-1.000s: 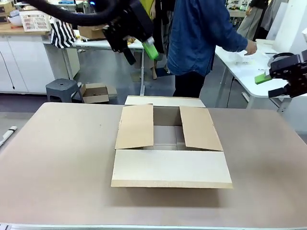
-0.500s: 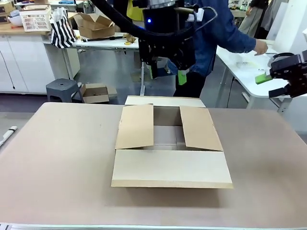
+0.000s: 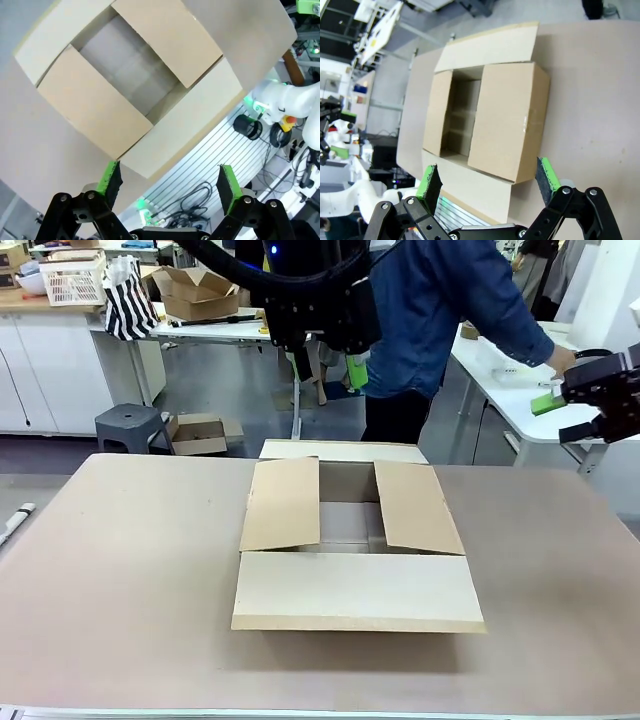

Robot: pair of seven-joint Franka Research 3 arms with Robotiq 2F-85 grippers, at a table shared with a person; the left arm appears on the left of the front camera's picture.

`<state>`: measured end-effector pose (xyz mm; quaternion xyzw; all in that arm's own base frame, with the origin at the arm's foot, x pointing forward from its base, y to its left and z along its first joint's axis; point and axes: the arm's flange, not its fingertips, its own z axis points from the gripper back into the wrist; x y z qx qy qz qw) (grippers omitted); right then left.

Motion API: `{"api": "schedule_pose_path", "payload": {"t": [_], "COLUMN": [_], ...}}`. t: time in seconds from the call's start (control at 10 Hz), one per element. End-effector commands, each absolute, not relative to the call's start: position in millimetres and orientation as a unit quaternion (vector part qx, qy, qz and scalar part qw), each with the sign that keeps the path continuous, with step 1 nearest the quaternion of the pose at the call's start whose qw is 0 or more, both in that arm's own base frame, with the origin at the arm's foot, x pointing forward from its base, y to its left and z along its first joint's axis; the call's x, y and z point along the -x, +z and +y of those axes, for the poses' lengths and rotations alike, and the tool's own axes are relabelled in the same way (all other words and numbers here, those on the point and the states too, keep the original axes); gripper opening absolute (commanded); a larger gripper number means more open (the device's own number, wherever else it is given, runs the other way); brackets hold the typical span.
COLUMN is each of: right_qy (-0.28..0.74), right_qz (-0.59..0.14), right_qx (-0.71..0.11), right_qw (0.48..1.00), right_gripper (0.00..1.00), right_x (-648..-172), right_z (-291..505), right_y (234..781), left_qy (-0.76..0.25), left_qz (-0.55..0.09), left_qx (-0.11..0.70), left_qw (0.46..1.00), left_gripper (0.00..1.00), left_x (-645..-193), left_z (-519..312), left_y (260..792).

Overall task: Pack the gift set into the box.
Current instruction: Place both hands on the side flaps of the Package Box and spread them outward.

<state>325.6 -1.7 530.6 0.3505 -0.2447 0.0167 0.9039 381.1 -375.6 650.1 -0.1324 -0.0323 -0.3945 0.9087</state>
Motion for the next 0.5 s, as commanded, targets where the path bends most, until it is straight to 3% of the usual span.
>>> {"api": "schedule_pose_path", "payload": {"t": [0.0, 0.4], "right_qy": [0.029, 0.029], "right_qz": [-0.250, -0.250], "right_qx": [-0.359, -0.359], "right_qw": [0.899, 0.899], "right_gripper": [1.00, 1.00], "right_x": [-328.2, -328.2], "right_z": [-3.1, -3.1], "right_y": [532.0, 532.0], "left_qy": [-0.399, -0.399], "left_qz": [-0.028, -0.028], "left_qx": [0.139, 0.139], "left_qw": [0.906, 0.906], "left_gripper": [1.00, 1.00], "left_x": [-375.4, -375.4], "left_z": [-371.3, -371.3], "left_y": [647.2, 647.2]}}
